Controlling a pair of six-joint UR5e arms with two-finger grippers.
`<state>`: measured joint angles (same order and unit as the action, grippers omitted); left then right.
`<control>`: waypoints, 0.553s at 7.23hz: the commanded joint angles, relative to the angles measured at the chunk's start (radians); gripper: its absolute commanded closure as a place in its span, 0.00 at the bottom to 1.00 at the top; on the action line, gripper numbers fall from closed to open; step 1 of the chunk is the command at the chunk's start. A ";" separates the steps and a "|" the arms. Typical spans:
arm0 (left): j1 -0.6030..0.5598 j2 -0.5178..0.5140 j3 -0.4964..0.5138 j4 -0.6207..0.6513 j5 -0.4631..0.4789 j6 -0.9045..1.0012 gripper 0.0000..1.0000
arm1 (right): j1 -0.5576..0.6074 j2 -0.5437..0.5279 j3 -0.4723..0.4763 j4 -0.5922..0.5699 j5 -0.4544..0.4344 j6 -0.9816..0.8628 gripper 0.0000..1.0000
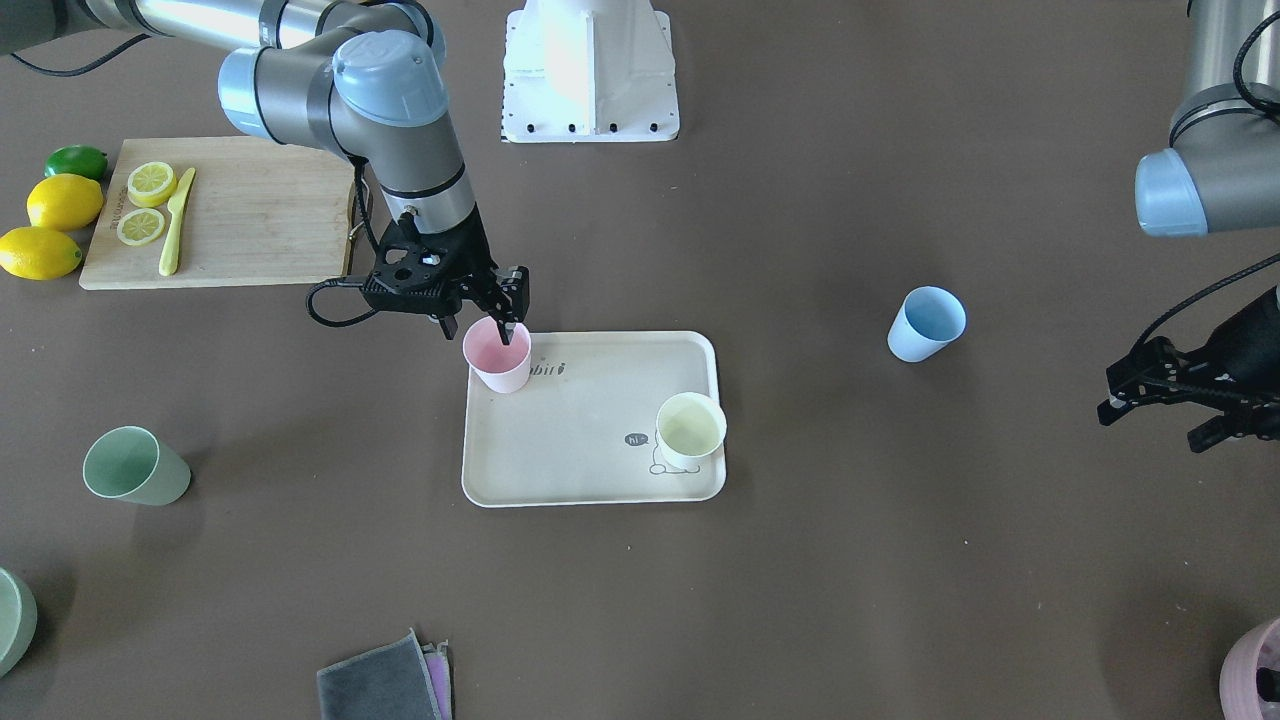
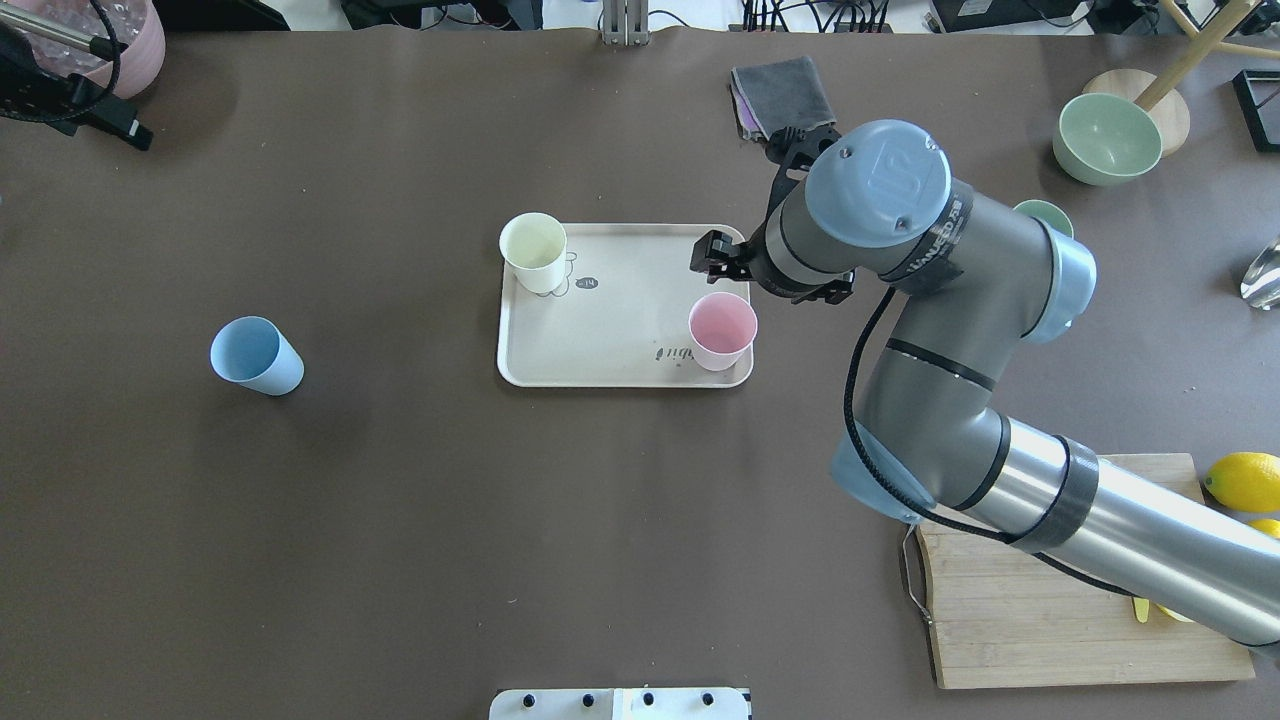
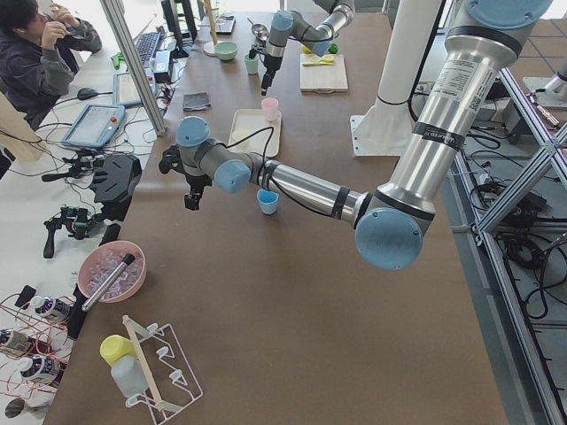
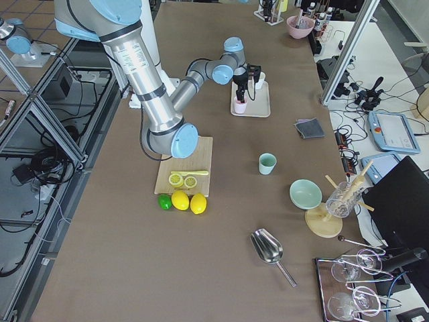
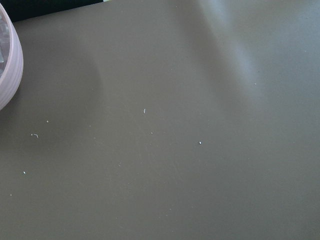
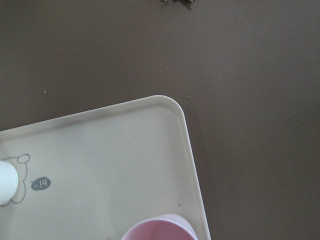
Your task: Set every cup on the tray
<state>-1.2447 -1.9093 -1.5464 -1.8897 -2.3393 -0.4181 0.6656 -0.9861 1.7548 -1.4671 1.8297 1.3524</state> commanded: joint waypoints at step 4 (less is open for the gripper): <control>0.206 0.277 -0.207 -0.194 0.029 -0.295 0.02 | 0.355 -0.144 -0.001 -0.012 0.259 -0.464 0.00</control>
<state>-1.1117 -1.6712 -1.7443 -1.9822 -2.3243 -0.5908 0.9149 -1.0756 1.7563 -1.4755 2.0214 1.0507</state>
